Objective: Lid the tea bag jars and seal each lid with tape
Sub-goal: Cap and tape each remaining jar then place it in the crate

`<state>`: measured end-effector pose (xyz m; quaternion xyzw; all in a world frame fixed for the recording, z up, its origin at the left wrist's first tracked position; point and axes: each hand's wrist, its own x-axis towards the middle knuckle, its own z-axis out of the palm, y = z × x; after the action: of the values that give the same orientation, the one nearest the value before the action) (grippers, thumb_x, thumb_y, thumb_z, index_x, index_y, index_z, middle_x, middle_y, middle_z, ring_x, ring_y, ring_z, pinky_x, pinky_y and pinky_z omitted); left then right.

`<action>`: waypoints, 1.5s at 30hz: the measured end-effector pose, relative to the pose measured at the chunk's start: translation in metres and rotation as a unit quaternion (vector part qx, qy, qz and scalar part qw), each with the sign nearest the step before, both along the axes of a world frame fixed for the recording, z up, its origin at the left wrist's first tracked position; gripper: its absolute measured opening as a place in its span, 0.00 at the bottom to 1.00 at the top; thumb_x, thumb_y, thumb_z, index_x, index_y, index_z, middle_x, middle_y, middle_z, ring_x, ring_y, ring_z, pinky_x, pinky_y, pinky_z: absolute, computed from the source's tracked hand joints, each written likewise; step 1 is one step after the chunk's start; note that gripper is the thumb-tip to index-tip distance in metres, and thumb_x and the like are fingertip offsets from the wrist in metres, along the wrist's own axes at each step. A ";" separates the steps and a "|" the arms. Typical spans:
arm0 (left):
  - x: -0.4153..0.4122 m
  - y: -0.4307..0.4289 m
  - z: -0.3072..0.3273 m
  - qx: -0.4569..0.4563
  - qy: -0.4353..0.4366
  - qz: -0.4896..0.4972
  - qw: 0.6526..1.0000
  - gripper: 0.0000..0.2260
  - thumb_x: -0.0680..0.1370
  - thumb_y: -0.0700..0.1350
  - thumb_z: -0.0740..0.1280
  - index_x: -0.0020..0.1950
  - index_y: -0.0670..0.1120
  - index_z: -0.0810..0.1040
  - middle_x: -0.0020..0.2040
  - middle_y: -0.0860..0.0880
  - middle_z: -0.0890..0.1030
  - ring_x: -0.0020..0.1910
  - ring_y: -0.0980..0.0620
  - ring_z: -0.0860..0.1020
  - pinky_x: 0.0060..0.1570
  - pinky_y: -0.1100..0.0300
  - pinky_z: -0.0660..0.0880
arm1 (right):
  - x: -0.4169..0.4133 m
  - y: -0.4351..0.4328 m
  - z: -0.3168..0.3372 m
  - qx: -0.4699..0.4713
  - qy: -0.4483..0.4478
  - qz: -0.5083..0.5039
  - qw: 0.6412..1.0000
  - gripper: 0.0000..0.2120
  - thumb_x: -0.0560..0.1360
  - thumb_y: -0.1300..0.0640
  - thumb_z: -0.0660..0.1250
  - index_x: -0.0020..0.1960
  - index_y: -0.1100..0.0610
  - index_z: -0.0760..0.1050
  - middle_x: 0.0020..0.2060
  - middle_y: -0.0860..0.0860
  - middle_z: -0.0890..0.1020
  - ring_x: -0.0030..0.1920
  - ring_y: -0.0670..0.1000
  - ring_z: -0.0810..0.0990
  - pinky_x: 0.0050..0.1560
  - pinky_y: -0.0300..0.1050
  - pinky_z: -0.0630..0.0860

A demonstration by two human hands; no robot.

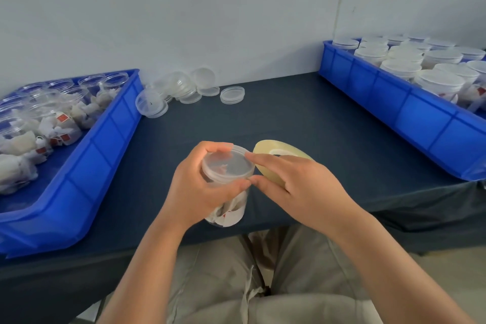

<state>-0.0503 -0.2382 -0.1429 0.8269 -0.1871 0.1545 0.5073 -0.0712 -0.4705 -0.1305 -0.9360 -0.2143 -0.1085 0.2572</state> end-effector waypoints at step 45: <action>-0.010 -0.030 -0.018 -0.018 -0.147 0.127 0.981 0.29 0.66 0.61 0.82 0.60 0.50 0.76 0.63 0.61 0.80 0.62 0.55 0.81 0.56 0.71 0.74 | -0.008 0.018 -0.007 -0.049 -0.045 -0.130 0.989 0.14 0.84 0.42 0.51 0.56 0.39 0.75 0.39 0.42 0.76 0.39 0.48 0.76 0.33 0.44 0.70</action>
<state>-0.0607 -0.2681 -0.1605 0.8030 -0.1505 0.3410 0.4650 -0.0788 -0.4522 -0.1376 -0.9615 -0.1075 -0.1723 0.1854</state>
